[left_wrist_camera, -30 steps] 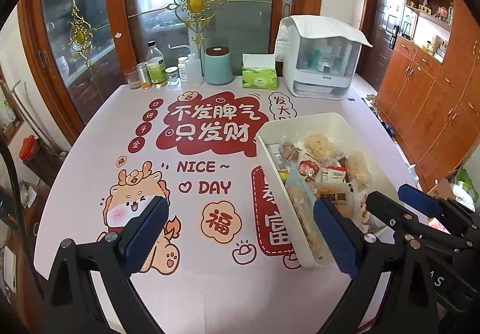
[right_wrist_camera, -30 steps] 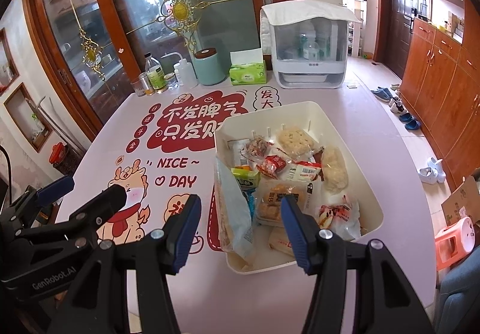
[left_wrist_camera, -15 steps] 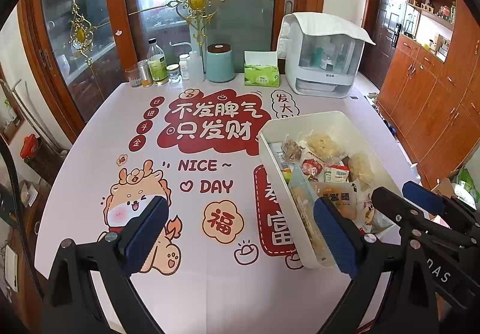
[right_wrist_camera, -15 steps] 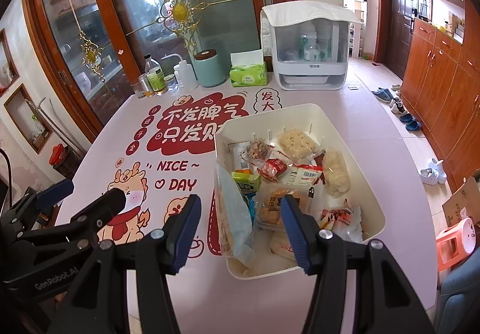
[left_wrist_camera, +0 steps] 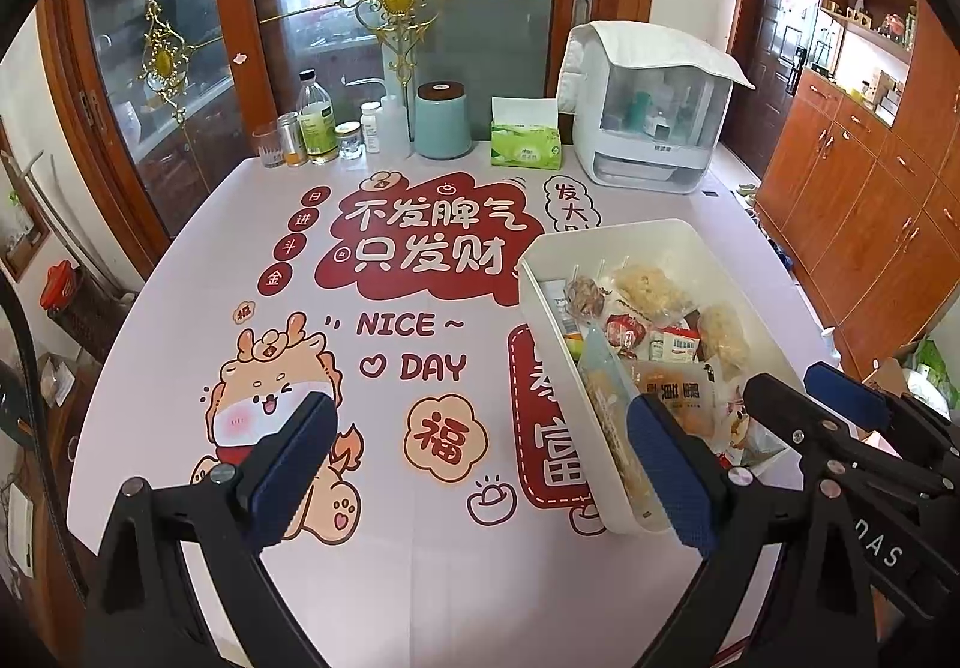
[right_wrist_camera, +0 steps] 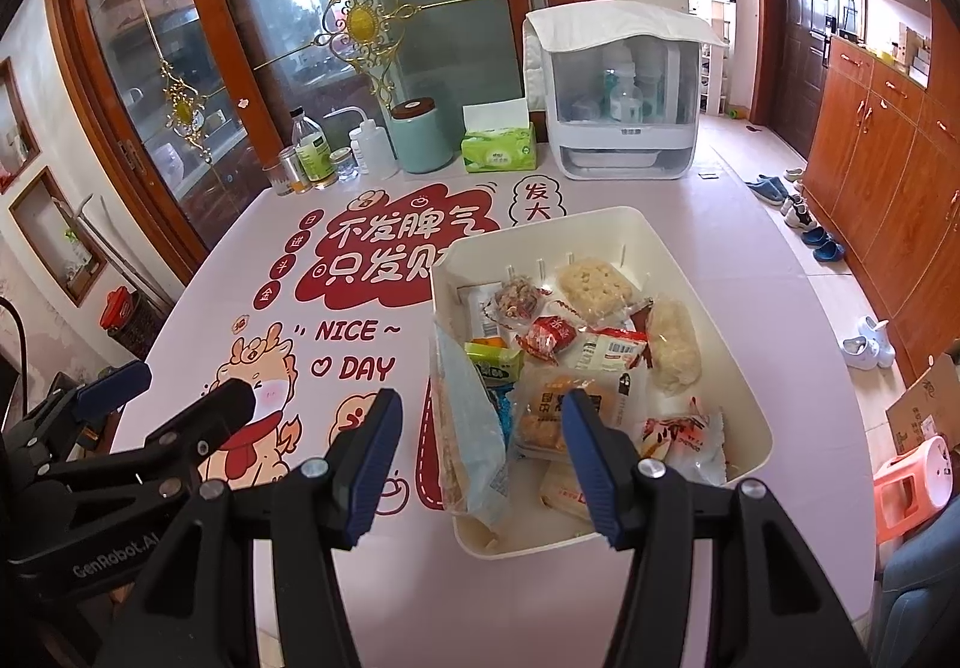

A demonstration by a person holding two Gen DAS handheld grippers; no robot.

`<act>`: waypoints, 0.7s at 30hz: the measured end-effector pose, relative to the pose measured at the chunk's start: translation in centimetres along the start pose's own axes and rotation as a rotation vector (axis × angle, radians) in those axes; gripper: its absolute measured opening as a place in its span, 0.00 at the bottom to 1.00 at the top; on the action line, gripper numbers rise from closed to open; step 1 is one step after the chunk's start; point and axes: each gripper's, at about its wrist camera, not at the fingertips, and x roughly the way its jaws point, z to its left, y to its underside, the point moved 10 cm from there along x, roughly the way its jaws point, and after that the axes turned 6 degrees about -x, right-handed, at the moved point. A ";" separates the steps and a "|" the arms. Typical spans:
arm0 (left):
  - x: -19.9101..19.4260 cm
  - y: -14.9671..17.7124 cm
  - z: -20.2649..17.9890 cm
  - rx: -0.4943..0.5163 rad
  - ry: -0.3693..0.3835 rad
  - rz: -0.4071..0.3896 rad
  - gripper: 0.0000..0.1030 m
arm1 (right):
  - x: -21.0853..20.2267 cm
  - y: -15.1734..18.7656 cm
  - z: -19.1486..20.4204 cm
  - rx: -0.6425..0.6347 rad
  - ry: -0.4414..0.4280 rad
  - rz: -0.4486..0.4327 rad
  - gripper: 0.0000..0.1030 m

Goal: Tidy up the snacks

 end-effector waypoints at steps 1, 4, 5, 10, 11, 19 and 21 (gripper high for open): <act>0.0 0.2 0.0 -0.003 -0.001 0.000 0.94 | 0.0 0.0 0.0 0.000 0.001 0.000 0.54; 0.0 0.2 0.1 -0.001 0.000 0.000 0.94 | 0.0 0.0 0.0 0.000 0.000 0.001 0.54; 0.0 0.3 0.1 -0.001 0.000 0.000 0.94 | 0.0 0.0 0.1 -0.001 -0.001 0.001 0.54; 0.0 0.1 0.1 -0.001 0.000 0.001 0.94 | 0.0 0.0 0.1 -0.002 -0.003 0.002 0.54; 0.0 0.1 0.1 -0.001 0.000 0.001 0.94 | 0.1 0.1 0.1 -0.002 -0.003 0.003 0.54; 0.0 0.5 0.4 -0.002 -0.002 0.004 0.94 | 0.1 0.1 0.2 -0.003 -0.006 0.003 0.54; 0.1 0.4 0.4 -0.002 -0.001 0.003 0.94 | 0.1 0.1 0.3 -0.003 -0.007 0.005 0.54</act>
